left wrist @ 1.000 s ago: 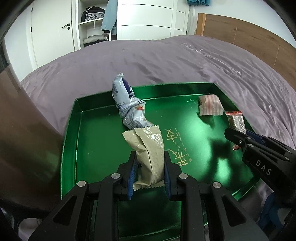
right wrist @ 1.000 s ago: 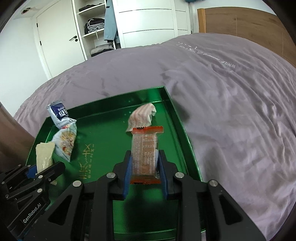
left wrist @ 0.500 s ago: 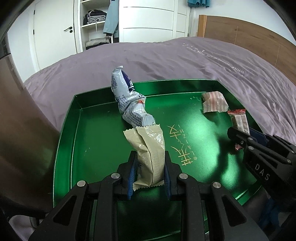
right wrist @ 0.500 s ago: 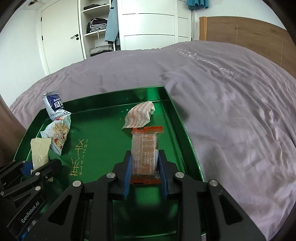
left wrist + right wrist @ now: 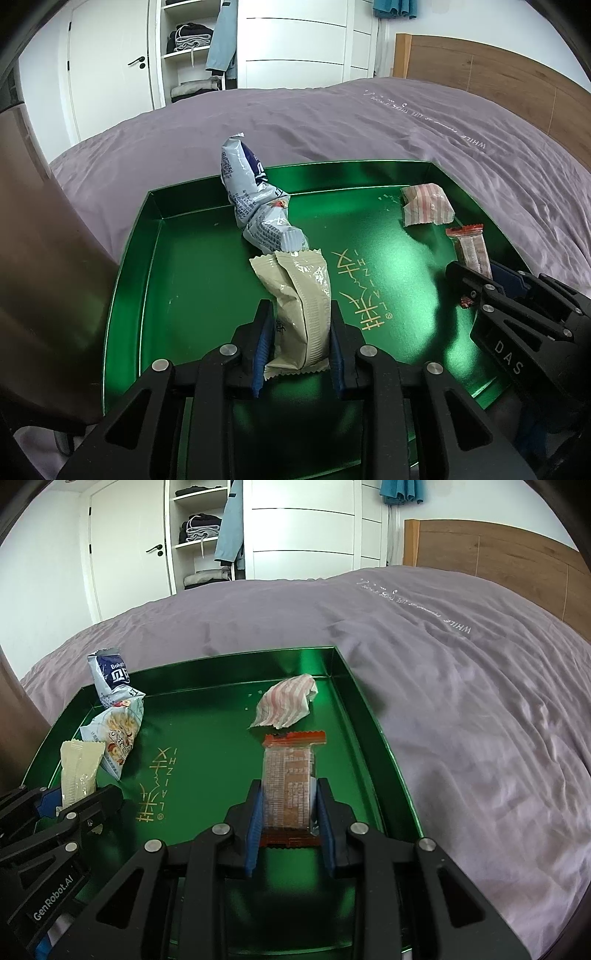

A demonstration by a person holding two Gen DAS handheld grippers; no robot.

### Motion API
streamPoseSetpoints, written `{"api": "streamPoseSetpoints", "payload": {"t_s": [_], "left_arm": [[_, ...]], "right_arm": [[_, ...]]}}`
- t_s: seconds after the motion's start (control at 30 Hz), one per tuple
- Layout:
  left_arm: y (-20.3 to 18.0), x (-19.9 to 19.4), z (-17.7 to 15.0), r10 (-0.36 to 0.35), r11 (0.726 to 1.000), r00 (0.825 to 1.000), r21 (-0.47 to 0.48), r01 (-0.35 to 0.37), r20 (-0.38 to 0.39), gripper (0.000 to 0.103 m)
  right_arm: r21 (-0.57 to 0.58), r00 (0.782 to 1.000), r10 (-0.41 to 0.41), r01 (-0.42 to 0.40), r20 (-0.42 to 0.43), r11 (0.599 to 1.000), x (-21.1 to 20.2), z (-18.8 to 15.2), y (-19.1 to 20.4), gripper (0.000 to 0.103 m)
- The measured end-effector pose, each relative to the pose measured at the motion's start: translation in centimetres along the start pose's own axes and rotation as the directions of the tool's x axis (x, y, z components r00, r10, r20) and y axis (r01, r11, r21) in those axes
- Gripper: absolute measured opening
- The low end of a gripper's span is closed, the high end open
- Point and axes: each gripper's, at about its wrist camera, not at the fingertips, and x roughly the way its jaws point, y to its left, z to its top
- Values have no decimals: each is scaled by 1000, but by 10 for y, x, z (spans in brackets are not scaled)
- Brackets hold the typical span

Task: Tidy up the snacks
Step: 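Lower the wafer packet and orange bar toward the tray with both tools, then open the left tool over the tray while the right tool releases the orange bar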

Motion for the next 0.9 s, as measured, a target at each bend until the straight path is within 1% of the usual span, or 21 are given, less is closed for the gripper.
{"api": "streamPoseSetpoints", "payload": {"t_s": [0.17, 0.23, 0.3, 0.37, 0.5, 0.57, 0.6, 0.63, 0.9], "left_arm": [[1, 0, 0, -4, 1000, 1000, -4, 4, 0, 25], [1, 0, 0, -10, 1000, 1000, -3, 10, 1, 27], [-1, 1, 0, -10, 1000, 1000, 2, 10, 1, 34], [-1, 2, 0, -3, 1000, 1000, 4, 3, -2, 49], [-2, 3, -1, 8, 1000, 1000, 3, -8, -3, 54], [-3, 5, -1, 10, 1000, 1000, 4, -10, -5, 64], [-3, 5, -1, 13, 1000, 1000, 2, -13, -5, 66], [-3, 5, -1, 16, 1000, 1000, 1, -16, -5, 67], [0, 7, -3, 32, 999, 999, -16, -32, -1, 73]], "right_arm": [[-3, 1000, 1, -1, 0, 1000, 0, -2, 1, 0], [-15, 1000, 2, -2, 0, 1000, 1, -2, 3, 0], [-24, 1000, 2, -2, 1, 1000, 1, -2, 4, 0], [-27, 1000, 5, -5, 1, 1000, 1, -2, 3, 0], [-31, 1000, 8, -7, 3, 999, 3, -1, 2, 1], [-36, 1000, 11, -11, 3, 999, 3, -1, 3, 5], [-40, 1000, 13, -13, 3, 999, 3, -2, 5, 12], [-45, 1000, 10, -10, 4, 999, 4, -2, 6, 14], [-42, 1000, 13, -13, 4, 999, 5, -3, 5, 14]]}}
